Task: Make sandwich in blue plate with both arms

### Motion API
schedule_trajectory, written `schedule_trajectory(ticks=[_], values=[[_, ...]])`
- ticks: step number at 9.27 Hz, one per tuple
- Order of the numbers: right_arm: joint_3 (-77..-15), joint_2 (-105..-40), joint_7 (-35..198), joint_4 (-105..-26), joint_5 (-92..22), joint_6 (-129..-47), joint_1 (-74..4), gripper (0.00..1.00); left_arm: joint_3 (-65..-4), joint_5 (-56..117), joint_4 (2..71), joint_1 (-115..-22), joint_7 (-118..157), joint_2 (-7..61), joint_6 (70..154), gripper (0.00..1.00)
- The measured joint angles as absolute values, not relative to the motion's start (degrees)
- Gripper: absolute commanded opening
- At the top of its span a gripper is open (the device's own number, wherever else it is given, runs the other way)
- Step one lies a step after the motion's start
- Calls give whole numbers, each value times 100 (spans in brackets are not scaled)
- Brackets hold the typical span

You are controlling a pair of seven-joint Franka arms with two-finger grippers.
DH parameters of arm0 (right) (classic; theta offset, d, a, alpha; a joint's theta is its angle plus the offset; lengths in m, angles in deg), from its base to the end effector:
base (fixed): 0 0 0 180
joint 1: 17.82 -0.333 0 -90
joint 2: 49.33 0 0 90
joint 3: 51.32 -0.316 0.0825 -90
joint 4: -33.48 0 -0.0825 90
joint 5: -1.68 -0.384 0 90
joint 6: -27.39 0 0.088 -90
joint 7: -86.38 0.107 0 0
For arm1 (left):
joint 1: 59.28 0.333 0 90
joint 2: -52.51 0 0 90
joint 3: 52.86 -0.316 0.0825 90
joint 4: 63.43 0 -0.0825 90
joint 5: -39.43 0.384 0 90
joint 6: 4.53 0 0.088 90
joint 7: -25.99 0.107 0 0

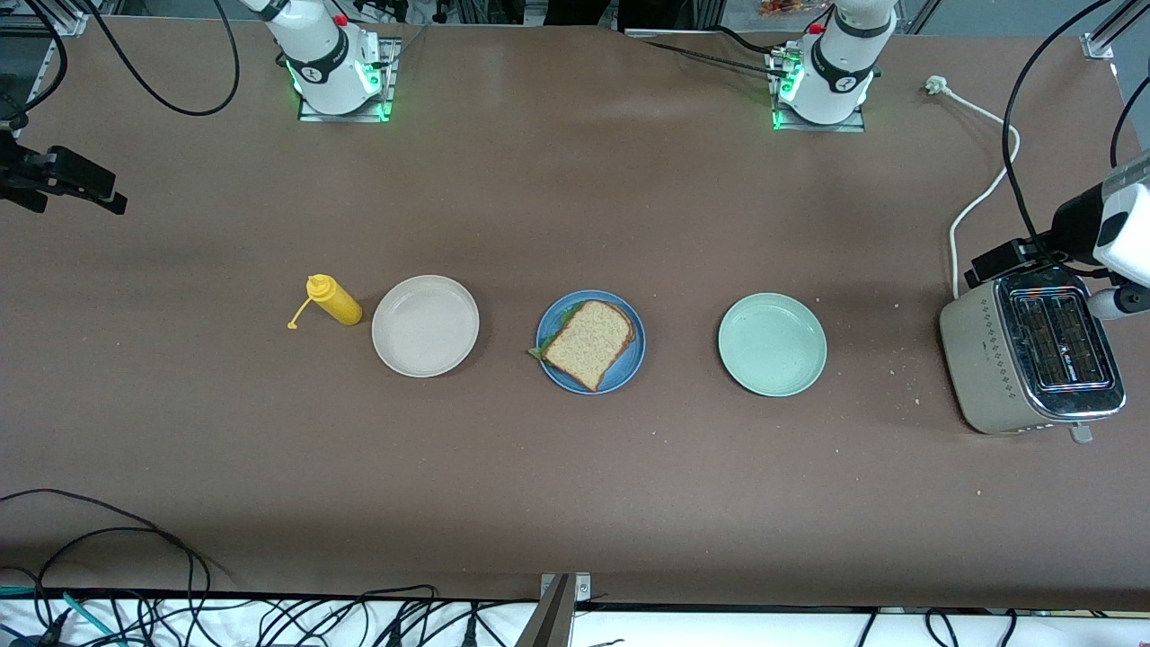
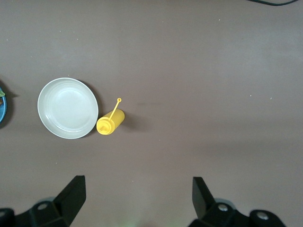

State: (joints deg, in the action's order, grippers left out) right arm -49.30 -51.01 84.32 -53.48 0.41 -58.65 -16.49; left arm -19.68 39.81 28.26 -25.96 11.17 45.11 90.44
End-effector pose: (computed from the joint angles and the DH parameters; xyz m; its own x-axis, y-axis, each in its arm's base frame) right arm 0.5559 -0.0297 0.6272 0.9988 -0.0210 -0.0445 -0.0220 -0.9995 -0.0227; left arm 0.5902 0.0201 0.5553 0.9641 0.2573 -0.0655 0.2606 -0.9642 0.0488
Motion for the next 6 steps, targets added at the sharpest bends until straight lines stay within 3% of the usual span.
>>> schedule_trajectory(ticks=[6], values=[[-4930, -5101, 8432, -5348, 41, -5865, -1649, 100, -1972, 3981, 2826, -2536, 1116, 4510, 9044, 100]])
